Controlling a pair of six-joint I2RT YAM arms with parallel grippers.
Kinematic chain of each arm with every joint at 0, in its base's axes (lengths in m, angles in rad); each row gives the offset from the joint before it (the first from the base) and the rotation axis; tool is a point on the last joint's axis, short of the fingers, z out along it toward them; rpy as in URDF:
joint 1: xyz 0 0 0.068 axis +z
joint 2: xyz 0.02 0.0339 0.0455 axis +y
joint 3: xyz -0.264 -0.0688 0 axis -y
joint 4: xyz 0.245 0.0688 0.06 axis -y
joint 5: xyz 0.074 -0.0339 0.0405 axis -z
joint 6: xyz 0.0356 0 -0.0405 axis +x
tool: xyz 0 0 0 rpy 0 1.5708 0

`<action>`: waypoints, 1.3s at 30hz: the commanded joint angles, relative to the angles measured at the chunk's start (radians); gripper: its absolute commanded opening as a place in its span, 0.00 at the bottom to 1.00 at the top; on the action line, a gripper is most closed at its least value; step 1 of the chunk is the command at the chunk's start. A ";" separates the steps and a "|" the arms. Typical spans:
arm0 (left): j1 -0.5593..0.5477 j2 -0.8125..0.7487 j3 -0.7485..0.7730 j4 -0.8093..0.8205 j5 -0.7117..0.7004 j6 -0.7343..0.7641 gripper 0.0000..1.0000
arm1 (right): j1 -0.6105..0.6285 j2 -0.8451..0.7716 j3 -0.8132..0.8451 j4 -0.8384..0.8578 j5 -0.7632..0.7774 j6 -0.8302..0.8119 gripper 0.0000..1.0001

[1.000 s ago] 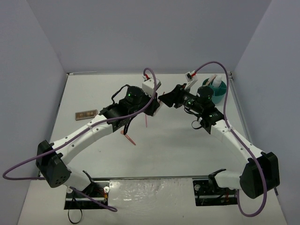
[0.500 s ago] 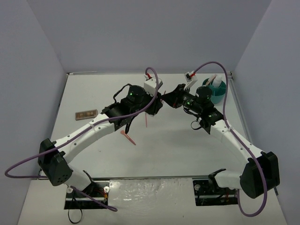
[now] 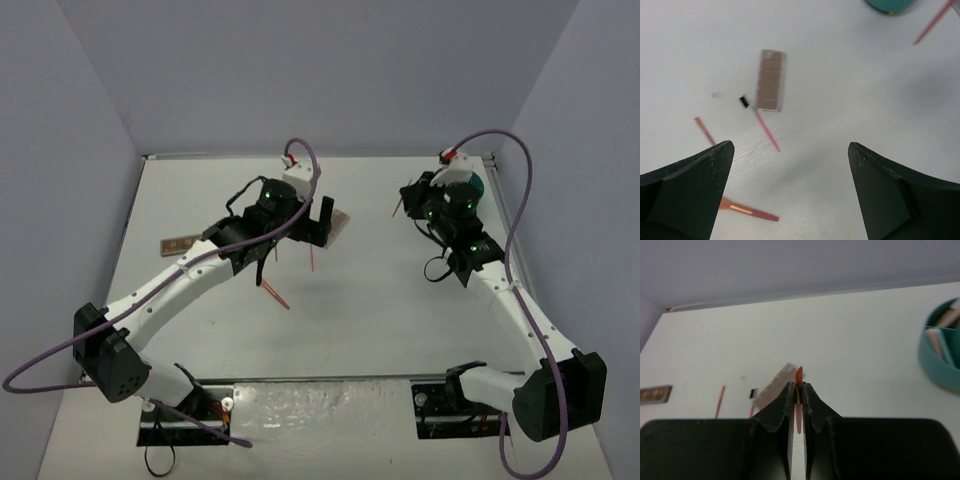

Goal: Organize the makeup

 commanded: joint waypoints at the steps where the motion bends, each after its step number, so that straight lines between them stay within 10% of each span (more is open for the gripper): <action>1: 0.160 -0.170 -0.006 -0.121 -0.054 -0.060 0.97 | -0.116 0.006 0.068 0.043 0.252 -0.103 0.00; 19: 0.364 -0.311 -0.191 -0.203 -0.063 0.004 0.97 | -0.441 0.404 0.279 0.247 0.332 -0.112 0.00; 39: 0.390 -0.298 -0.203 -0.207 -0.101 0.014 0.97 | -0.488 0.761 0.487 0.417 0.004 -0.243 0.00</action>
